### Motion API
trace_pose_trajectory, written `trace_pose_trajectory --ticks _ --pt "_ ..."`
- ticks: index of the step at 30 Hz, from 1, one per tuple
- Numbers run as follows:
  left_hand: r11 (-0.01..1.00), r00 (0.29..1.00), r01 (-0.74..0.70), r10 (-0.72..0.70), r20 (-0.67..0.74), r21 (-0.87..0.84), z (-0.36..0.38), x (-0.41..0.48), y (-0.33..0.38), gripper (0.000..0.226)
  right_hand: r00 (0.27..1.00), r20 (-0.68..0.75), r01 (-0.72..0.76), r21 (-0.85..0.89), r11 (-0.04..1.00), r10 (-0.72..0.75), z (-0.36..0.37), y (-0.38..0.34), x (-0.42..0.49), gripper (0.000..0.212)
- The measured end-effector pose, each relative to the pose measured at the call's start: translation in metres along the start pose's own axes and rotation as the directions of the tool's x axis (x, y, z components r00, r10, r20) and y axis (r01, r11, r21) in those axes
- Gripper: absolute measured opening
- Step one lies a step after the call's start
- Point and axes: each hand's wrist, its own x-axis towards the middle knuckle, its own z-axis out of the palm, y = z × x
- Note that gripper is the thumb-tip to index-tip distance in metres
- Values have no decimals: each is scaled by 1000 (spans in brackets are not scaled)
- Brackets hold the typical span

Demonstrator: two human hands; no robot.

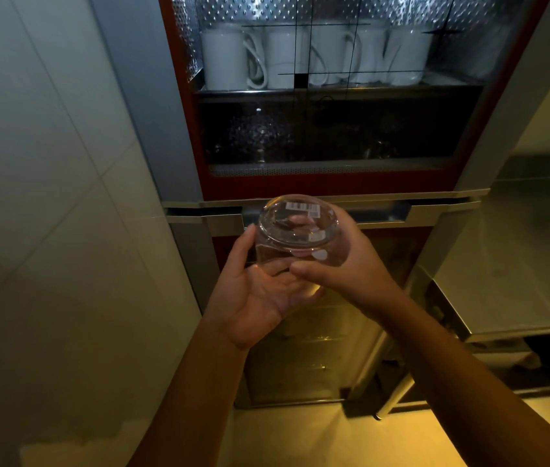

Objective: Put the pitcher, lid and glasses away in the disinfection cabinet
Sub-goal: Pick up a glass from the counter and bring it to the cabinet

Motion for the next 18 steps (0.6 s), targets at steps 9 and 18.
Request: trace_pose_trajectory --ticks 9,18 --pt "999 996 -38 38 85 -4 1 -1 8 86 999 35 -17 66 998 15 4 6 11 73" --pt "997 996 -77 76 -37 -31 4 -2 17 93 997 -1 -75 79 994 76 0 8 28 77"
